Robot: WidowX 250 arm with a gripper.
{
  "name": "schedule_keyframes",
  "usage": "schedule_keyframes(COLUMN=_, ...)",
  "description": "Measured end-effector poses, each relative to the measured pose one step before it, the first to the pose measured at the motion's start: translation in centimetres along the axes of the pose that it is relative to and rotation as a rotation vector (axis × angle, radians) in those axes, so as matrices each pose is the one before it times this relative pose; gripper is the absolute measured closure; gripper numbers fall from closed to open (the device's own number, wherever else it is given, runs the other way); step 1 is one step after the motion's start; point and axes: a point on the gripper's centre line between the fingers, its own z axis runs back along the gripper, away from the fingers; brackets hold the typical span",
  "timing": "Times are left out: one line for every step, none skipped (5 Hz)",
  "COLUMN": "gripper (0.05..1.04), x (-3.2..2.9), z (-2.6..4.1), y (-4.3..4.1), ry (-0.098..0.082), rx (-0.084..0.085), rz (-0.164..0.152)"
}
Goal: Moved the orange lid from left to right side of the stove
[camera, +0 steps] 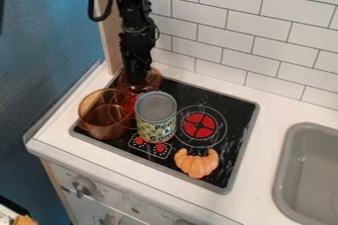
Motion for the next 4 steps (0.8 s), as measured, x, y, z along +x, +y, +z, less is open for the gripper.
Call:
schedule_keyframes(gripper=0.705, x=0.09, z=0.289, y=-0.999, ry=-0.0005, rx=-0.013, rz=-0.0165)
schedule_keyframes(gripper=0.705, x=0.889, z=2.576, y=-0.673, ry=-0.0728, rx=0.0185, rz=-0.0107)
schedule_keyframes(gripper=0.705, x=2.059, z=2.192, y=-2.82, ry=-0.071, rx=-0.0162, rz=-0.0835)
schedule_keyframes(gripper=0.705, x=3.077, z=0.671, y=-4.432, ry=-0.0802, rx=-0.0697, rz=-0.1716)
